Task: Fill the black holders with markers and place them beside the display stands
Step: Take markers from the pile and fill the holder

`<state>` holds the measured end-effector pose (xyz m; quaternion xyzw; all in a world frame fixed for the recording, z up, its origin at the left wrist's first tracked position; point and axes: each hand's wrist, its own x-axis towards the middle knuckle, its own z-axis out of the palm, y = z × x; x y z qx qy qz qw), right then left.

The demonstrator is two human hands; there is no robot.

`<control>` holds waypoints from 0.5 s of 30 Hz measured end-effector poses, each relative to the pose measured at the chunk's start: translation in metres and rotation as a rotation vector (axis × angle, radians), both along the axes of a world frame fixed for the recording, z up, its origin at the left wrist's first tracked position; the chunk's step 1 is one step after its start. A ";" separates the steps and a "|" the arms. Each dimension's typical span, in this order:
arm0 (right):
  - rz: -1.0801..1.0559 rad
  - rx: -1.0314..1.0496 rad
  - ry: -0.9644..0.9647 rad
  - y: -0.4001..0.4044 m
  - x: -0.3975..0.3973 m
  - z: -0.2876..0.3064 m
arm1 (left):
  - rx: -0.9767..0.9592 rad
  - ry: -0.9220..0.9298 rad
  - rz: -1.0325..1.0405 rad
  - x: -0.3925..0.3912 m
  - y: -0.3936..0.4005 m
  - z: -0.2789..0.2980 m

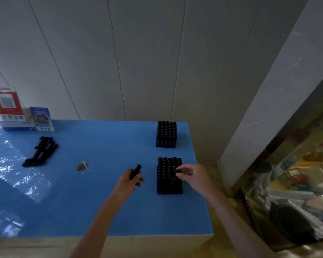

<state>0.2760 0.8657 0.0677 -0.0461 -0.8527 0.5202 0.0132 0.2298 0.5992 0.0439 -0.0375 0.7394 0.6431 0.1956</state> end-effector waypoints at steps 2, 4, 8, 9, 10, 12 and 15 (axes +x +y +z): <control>0.012 0.161 0.019 0.000 0.000 -0.007 | -0.024 0.034 0.020 -0.002 -0.008 -0.004; 0.019 0.271 0.047 0.000 -0.001 -0.015 | -0.038 0.070 0.025 -0.004 -0.015 -0.009; 0.019 0.407 0.082 -0.004 -0.002 -0.027 | -0.113 0.134 0.023 -0.001 -0.024 -0.011; 0.023 0.421 0.088 -0.005 -0.002 -0.028 | -0.135 0.151 0.021 -0.001 -0.026 -0.011; 0.027 0.429 0.092 -0.006 -0.003 -0.030 | -0.152 0.159 0.018 0.000 -0.027 -0.011; 0.035 0.443 0.098 -0.007 -0.004 -0.033 | -0.163 0.163 0.017 0.000 -0.029 -0.010; 0.047 0.457 0.098 -0.008 -0.005 -0.038 | -0.175 0.156 0.023 0.000 -0.030 -0.006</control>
